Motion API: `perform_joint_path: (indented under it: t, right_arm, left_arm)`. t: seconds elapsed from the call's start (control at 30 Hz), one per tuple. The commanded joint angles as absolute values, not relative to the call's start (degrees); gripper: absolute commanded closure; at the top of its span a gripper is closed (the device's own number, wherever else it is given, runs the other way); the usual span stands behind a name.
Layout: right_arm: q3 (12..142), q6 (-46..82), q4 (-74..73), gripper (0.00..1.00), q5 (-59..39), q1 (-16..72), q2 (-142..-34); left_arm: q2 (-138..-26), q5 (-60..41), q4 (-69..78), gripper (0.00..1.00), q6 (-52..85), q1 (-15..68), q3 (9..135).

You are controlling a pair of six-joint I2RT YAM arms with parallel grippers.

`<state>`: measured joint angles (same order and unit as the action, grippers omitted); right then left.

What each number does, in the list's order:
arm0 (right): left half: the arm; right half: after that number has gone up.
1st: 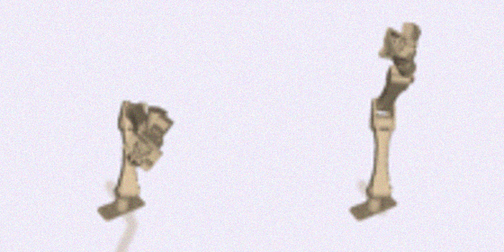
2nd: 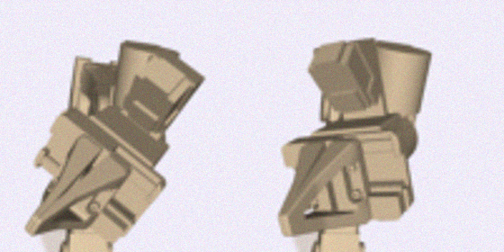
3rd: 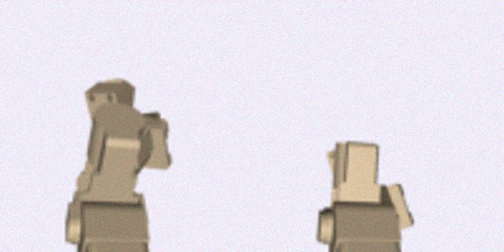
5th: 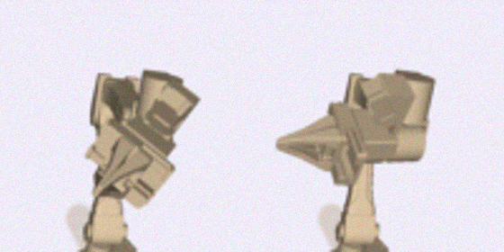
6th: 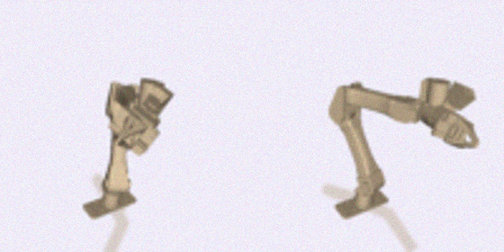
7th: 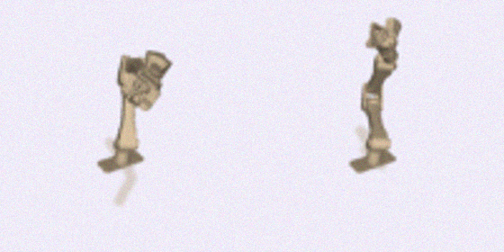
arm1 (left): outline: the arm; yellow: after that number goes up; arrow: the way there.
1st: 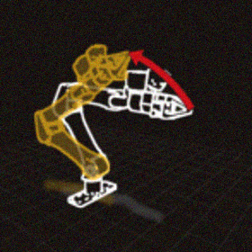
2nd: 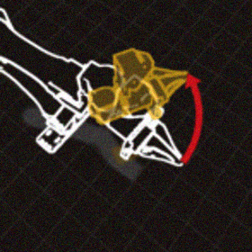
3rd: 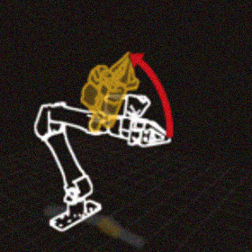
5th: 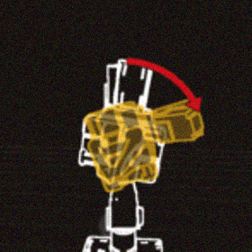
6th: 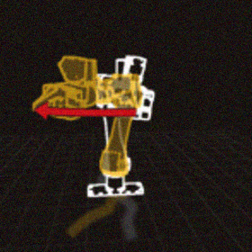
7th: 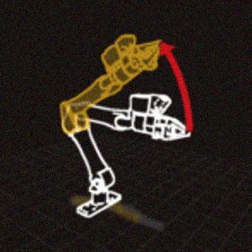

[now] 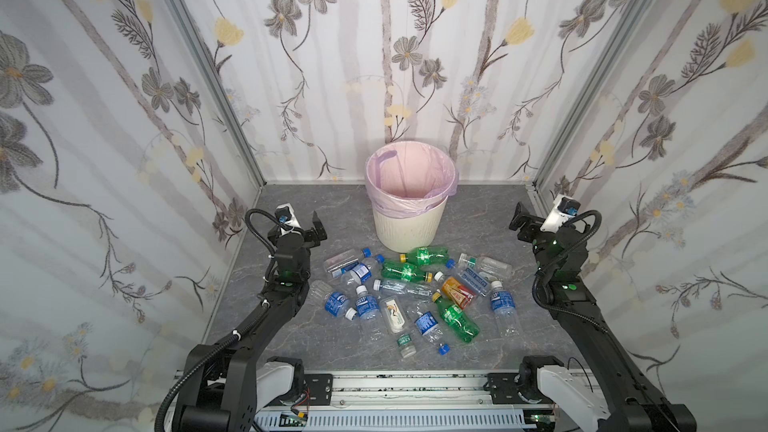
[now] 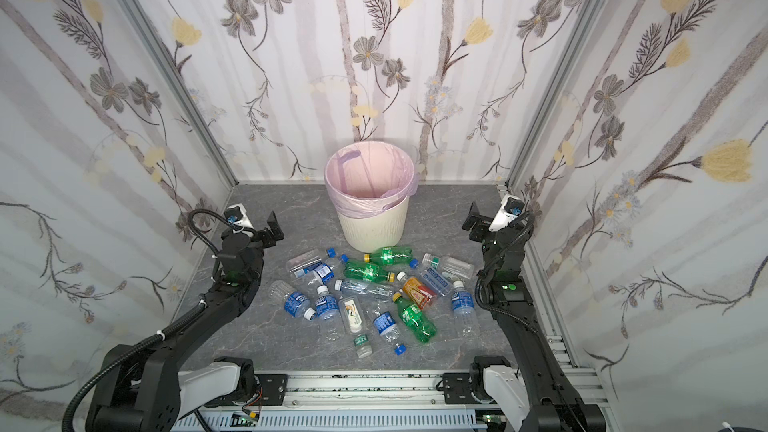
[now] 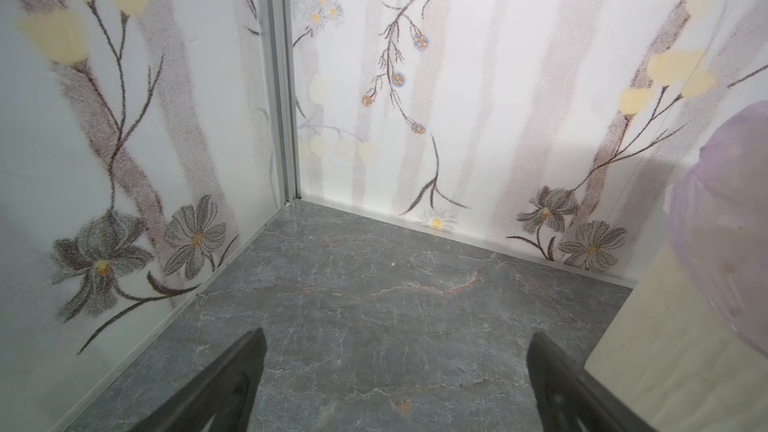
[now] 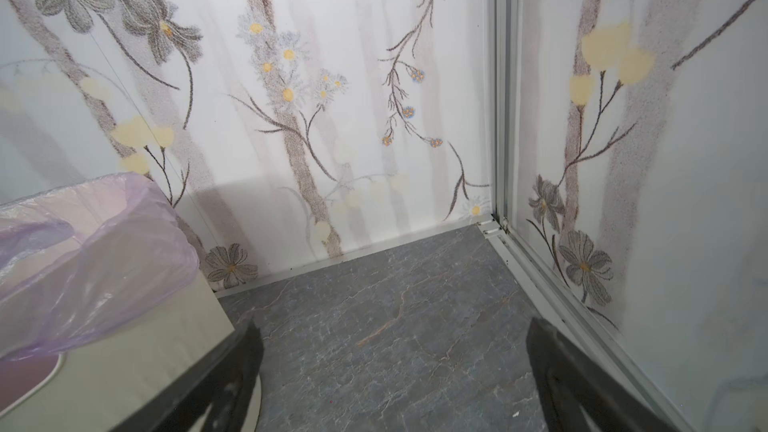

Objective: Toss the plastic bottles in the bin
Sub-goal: 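Grasp the blue-labelled sports drink bottle with the right gripper while the left arm rises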

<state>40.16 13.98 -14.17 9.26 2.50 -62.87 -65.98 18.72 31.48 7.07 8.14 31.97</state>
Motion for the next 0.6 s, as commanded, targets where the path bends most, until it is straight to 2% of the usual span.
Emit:
perform_joint_path:
  t: [0.0,0.17,0.4,0.57]
  right_arm:
    - [46.5,19.5,7.2,0.0,7.4,2.5,-64.1]
    - [50.9,22.2,23.0,0.02,0.7,2.7,-65.0]
    - [45.5,26.3,32.0,0.08,1.4,3.3,-59.6]
    - [41.6,28.7,36.3,0.18,0.2,4.3,-60.5]
  left_arm:
    - [-65.1,19.8,11.1,0.0,13.0,8.2,38.2]
    - [-63.0,15.6,-4.9,0.0,12.4,7.9,47.0]
    - [-56.0,8.0,-8.8,0.0,14.9,7.3,45.7]
    - [-56.2,3.8,-11.8,0.0,14.1,7.2,46.4]
